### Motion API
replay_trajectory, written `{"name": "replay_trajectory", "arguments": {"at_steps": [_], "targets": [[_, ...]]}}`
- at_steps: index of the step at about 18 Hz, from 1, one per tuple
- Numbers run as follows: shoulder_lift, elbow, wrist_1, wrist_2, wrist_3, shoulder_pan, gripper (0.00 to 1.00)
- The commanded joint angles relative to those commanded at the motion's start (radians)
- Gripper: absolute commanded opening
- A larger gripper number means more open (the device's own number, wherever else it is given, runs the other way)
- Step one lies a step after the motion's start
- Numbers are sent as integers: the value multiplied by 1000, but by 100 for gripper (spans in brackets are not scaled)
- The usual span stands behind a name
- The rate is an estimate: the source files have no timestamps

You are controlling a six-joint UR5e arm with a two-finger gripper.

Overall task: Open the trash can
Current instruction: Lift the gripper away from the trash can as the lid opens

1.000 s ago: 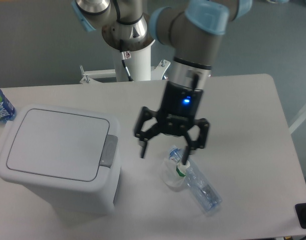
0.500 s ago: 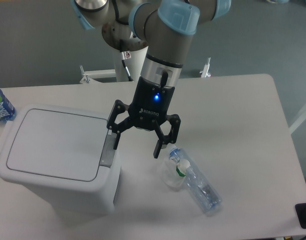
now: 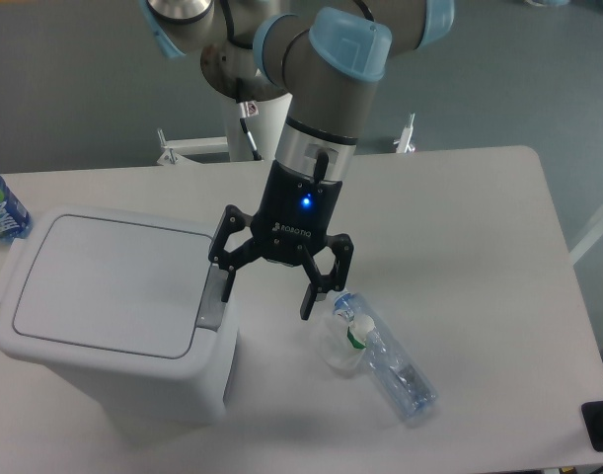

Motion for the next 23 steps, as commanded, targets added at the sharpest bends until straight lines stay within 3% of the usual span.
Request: {"name": "replay_trajectory", "arguments": {"at_steps": [9, 13, 15, 18, 23], "targets": [[0, 3, 0, 0, -5, 0, 100], [-2, 61, 0, 0, 1, 11, 100], [-5, 90, 0, 15, 18, 53, 100], [-29, 104, -3, 73, 180, 103, 100], [-55, 55, -8, 241, 457, 231, 100]]}}
